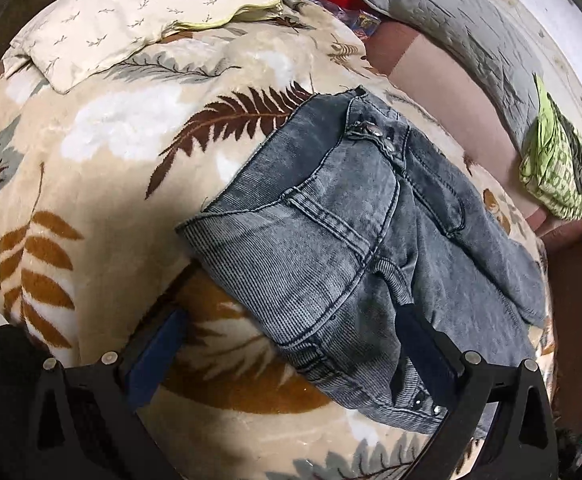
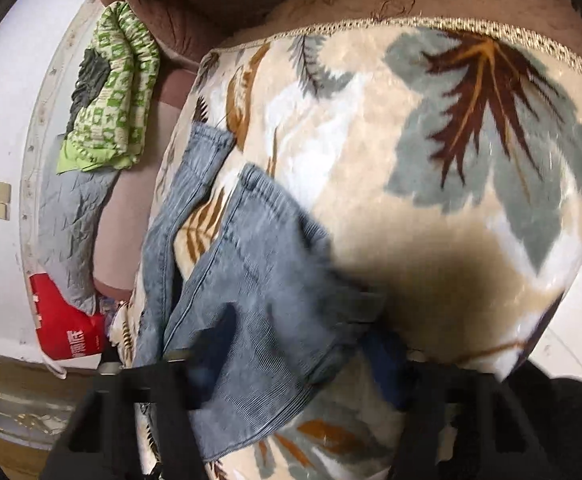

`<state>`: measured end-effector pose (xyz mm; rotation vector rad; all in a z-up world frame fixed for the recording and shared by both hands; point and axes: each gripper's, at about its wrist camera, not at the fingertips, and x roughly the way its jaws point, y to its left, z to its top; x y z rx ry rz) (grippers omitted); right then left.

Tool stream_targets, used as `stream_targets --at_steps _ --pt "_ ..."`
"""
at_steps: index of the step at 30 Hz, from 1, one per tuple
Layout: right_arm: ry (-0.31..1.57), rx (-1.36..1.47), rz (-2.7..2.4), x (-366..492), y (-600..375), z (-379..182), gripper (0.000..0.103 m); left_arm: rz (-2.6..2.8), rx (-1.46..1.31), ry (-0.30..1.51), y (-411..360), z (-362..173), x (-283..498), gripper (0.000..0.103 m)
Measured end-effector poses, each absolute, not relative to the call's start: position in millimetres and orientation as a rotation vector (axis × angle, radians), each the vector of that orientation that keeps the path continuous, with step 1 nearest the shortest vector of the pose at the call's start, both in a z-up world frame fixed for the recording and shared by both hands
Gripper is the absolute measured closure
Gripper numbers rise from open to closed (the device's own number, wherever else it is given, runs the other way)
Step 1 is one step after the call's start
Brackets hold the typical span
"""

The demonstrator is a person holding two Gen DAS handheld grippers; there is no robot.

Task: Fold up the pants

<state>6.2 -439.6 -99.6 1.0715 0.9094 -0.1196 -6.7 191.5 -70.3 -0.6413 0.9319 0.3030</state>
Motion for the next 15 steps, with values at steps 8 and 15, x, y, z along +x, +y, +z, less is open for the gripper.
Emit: stream_targets --at_steps 8,15 --pt "0.91 0.98 -0.107 15 -434 -102 0.076 0.384 -0.759 0.919 220 -68 -12 0.038" --pt "0.896 0.996 -0.084 12 -439 -105 0.076 0.34 -0.729 0.959 212 -71 6 0.01"
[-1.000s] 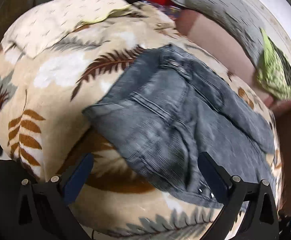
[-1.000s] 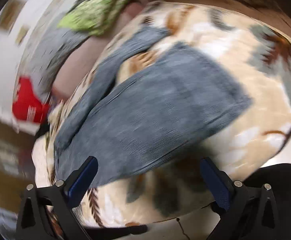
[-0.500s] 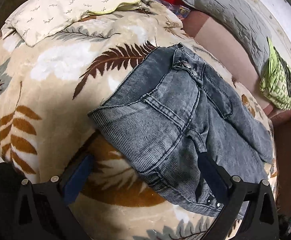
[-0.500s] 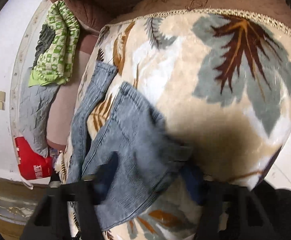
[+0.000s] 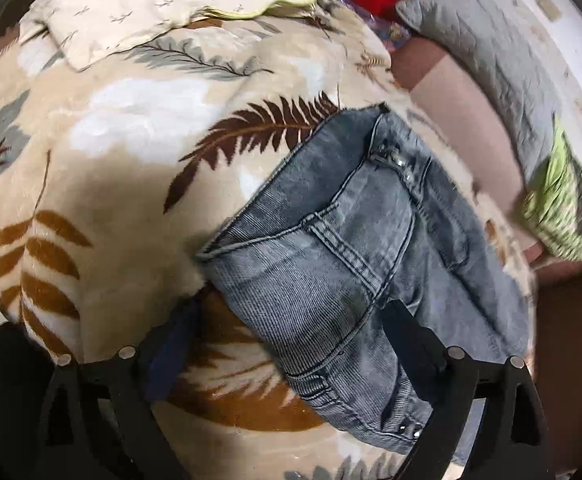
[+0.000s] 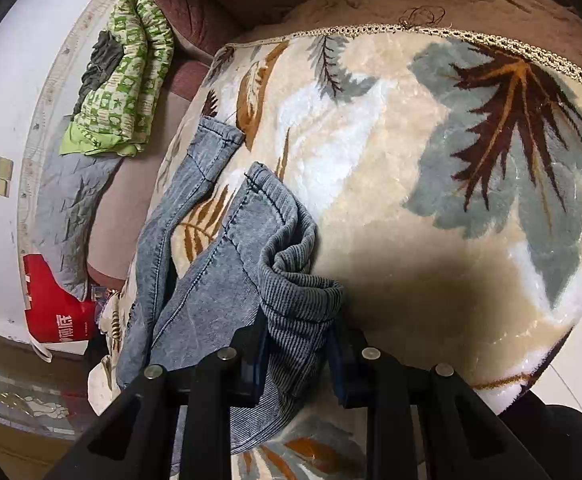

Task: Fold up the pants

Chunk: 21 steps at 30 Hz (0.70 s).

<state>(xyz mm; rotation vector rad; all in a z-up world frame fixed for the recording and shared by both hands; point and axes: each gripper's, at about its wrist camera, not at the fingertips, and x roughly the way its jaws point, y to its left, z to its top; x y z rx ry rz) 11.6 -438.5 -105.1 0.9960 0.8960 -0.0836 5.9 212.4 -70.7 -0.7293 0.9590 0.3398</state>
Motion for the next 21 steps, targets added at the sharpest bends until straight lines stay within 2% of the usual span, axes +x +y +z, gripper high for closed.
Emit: stream_targets --at_steps 1,2,3,4,7,9,13,16,18,20,21 --pt "0.895 0.999 -0.081 11 -439 -105 0.076 0.348 -0.71 0.974 211 -70 9 0.013" --pt "0.895 1.001 -0.079 11 -439 -105 0.076 0.363 -0.701 0.977 209 -68 10 0.024" --pt "0.897 0.998 -0.079 11 -439 -105 0.076 0.359 -0.692 0.975 209 -66 13 0.083" --pt "0.9 0.993 -0.079 11 -439 -104 0.076 0.348 -0.687 1.002 210 -66 18 0.098" --pt "0.915 0.96 -0.07 14 -437 -100 0.077 0.352 -0.682 0.963 211 -54 17 0.1" --pt "0.922 0.902 -0.066 17 -434 -91 0.082 0.372 -0.64 0.906 205 -39 9 0.1" --pt "0.877 0.769 -0.078 13 -431 -57 0.083 0.368 -0.594 0.8 189 -8 -20 0.1" --pt "0.864 0.71 -0.125 7 -436 -50 0.083 0.376 -0.592 0.781 182 -6 -42 0.1" --pt "0.938 0.712 -0.147 8 -443 -66 0.078 0.402 -0.575 0.814 181 -15 -45 0.099" --pt "1.094 0.75 -0.13 15 -447 -90 0.075 0.423 -0.586 0.877 188 -31 -47 0.096" --pt "1.072 0.764 -0.127 13 -450 -87 0.068 0.43 -0.603 0.886 192 -34 -50 0.096"
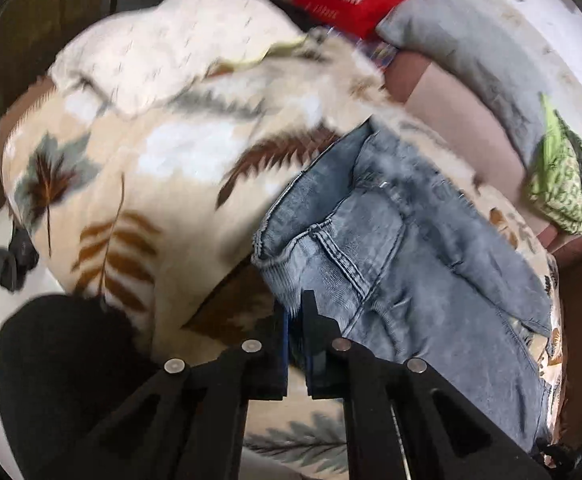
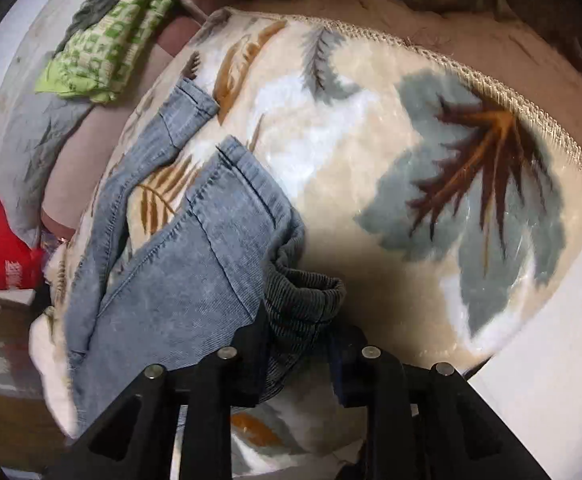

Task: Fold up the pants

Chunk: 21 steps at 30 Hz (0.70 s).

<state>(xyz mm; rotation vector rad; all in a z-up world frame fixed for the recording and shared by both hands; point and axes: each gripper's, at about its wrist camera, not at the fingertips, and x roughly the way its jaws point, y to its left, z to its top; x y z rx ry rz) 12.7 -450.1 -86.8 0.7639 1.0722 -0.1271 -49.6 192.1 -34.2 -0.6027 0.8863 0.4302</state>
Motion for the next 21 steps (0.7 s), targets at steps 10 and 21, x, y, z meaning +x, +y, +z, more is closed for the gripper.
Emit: stream_targets --at_steps 10,21 --pt "0.942 0.625 -0.066 52 -449 -32 0.037 0.284 -0.286 0.72 144 28 -23 0.041" --pt "1.162 0.233 -0.061 152 -417 -76 0.08 0.195 -0.084 0.97 106 -66 41 0.036"
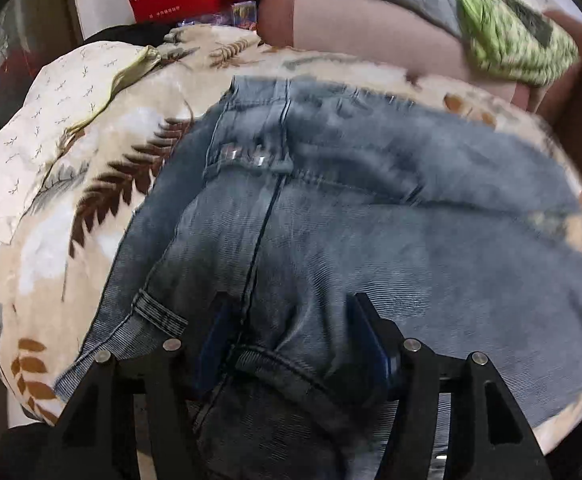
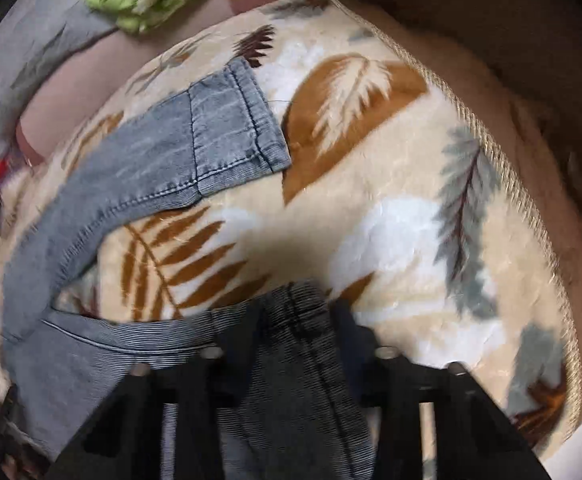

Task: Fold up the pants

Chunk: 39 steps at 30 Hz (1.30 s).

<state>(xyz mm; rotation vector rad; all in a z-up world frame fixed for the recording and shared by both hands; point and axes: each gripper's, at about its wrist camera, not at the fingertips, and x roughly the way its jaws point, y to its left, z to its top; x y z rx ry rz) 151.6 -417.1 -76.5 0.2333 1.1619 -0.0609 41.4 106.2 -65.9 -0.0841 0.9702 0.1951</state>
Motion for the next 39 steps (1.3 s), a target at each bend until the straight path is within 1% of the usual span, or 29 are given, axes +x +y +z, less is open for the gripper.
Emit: stream_targets --at_steps 1,2,4,6,8,10,11,12,13,16,19,22,23,24,26,29,30,31,33,34,35,36,38,39 --pt "1.153 0.176 -0.05 149 -410 -73 0.082 0.202 -0.05 0.95 103 -67 39 0.031" --pt "1.135 0.143 -0.056 146 -405 -68 0.084 0.202 -0.036 0.953 101 -68 39 0.031" --pt "1.06 0.04 -0.116 138 -398 -55 0.084 0.202 -0.047 0.959 102 -68 41 0.03" --pt "1.07 0.037 -0.142 140 -398 -60 0.083 0.205 -0.064 0.966 102 -63 42 0.03" --pt "1.143 0.026 -0.161 149 -398 -80 0.077 0.208 -0.081 0.954 105 -52 42 0.03" --pt "1.096 0.059 -0.159 146 -401 -72 0.072 0.211 -0.102 0.906 115 -38 49 0.03" --pt "1.077 0.104 -0.143 143 -407 -66 0.06 0.222 -0.117 0.878 121 -29 49 0.03" --pt "1.054 0.154 -0.142 144 -413 -59 0.043 0.238 -0.143 0.845 130 -18 54 0.03" --pt "1.029 0.184 -0.15 146 -417 -53 0.039 0.242 -0.163 0.83 137 -13 60 0.03" --pt "0.973 0.271 -0.13 166 -428 -42 0.039 0.273 -0.208 0.834 162 -9 93 0.03" --pt "0.992 0.354 -0.103 202 -430 -51 0.039 0.278 -0.268 0.896 177 -24 124 0.03" --pt "1.062 0.384 -0.102 239 -427 -70 0.041 0.283 -0.3 0.944 184 -44 150 0.03" --pt "1.088 0.387 -0.088 244 -425 -75 0.063 0.297 -0.29 0.976 185 -54 158 0.03" --pt "1.121 0.359 -0.084 250 -419 -82 0.077 0.307 -0.277 1.0 186 -62 163 0.03" --pt "1.123 0.263 -0.098 249 -407 -77 0.083 0.328 -0.259 1.002 185 -67 165 0.03" --pt "1.037 0.115 -0.153 229 -397 -48 0.083 0.337 -0.235 0.997 184 -68 165 0.03" --pt "1.022 0.105 -0.16 220 -397 -42 0.083 0.335 -0.241 1.0 185 -68 167 0.029" --pt "1.041 0.1 -0.162 220 -397 -46 0.083 0.332 -0.247 1.003 187 -68 168 0.029" --pt "1.153 0.018 -0.182 229 -391 -78 0.081 0.332 -0.273 1.003 189 -61 168 0.03" --pt "1.163 0.023 -0.174 230 -392 -85 0.081 0.331 -0.285 0.999 191 -57 167 0.03" --pt "1.14 0.037 -0.172 227 -395 -84 0.076 0.326 -0.293 0.991 196 -53 168 0.03" --pt "1.124 0.068 -0.17 227 -397 -79 0.059 0.32 -0.3 0.971 200 -44 170 0.03" --pt "1.102 0.177 -0.132 227 -408 -68 0.028 0.317 -0.308 0.945 207 -34 176 0.03" --pt "1.078 0.203 -0.132 226 -411 -61 0.028 0.312 -0.312 0.934 211 -27 184 0.03"
